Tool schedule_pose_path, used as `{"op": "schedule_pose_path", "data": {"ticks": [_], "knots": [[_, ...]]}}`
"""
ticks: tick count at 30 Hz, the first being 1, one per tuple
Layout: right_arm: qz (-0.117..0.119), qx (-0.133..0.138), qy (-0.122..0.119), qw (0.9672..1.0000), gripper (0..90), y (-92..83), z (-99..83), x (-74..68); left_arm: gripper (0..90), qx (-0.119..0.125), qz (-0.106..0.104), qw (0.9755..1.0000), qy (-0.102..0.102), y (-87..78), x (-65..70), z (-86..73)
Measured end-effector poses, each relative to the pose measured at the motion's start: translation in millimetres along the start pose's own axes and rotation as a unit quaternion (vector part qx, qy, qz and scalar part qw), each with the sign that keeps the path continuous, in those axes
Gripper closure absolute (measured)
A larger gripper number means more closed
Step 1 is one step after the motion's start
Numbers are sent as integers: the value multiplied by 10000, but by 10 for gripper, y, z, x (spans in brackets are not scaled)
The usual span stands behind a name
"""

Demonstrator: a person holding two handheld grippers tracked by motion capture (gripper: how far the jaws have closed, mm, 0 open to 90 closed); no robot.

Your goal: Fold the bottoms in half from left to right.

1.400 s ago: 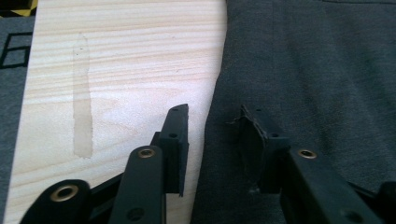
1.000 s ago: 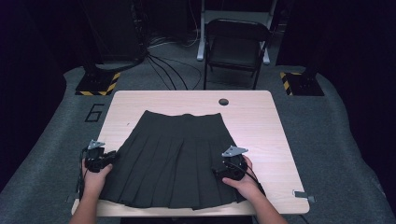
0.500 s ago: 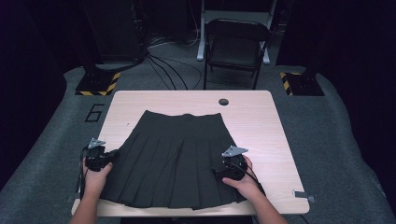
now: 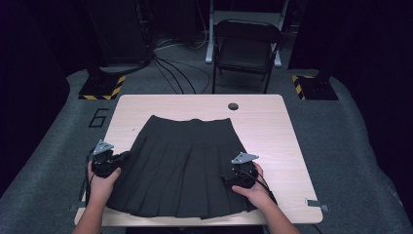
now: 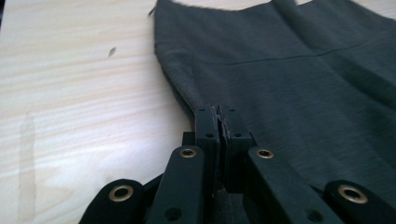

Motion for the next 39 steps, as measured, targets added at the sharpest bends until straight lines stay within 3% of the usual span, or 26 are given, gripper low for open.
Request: {"op": "schedule_pose_path", "data": {"ticks": [10,17,20,21,22,26,32,37,39], "knots": [[0,0,-2,10000,141,0,0,0,876,78,-302,9987,404,-8,325,200],[-1,4,-1,10000,141,1,0,0,877,123,-590,9952,768,35,635,322],[1,2,-3,10000,141,0,0,1,878,72,-734,9920,1022,74,800,354],[-1,3,0,10000,141,0,0,0,877,36,-826,9895,1187,108,921,366],[-1,3,0,10000,141,0,0,0,877,36,-826,9895,1187,108,921,366],[0,4,-2,10000,141,0,0,0,877,-109,-1037,9827,1533,183,1173,363],[1,8,-2,10000,141,1,0,1,877,-177,-1354,9770,1638,252,1449,343],[0,4,-1,10000,141,0,0,1,877,-306,-1600,9697,1821,304,1611,311],[0,2,0,10000,141,0,0,0,876,-389,-1633,9695,1787,358,1634,264]]}}
Point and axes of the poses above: each handheld gripper's, and its own axes: y roughly forward along the jaws, z roughly out of its top, x roughly to its right, the point moved 6 cm from there along y, roughly forward along the jaws, and after that the axes turned 12 degrees about y, right-handed, at the moved point
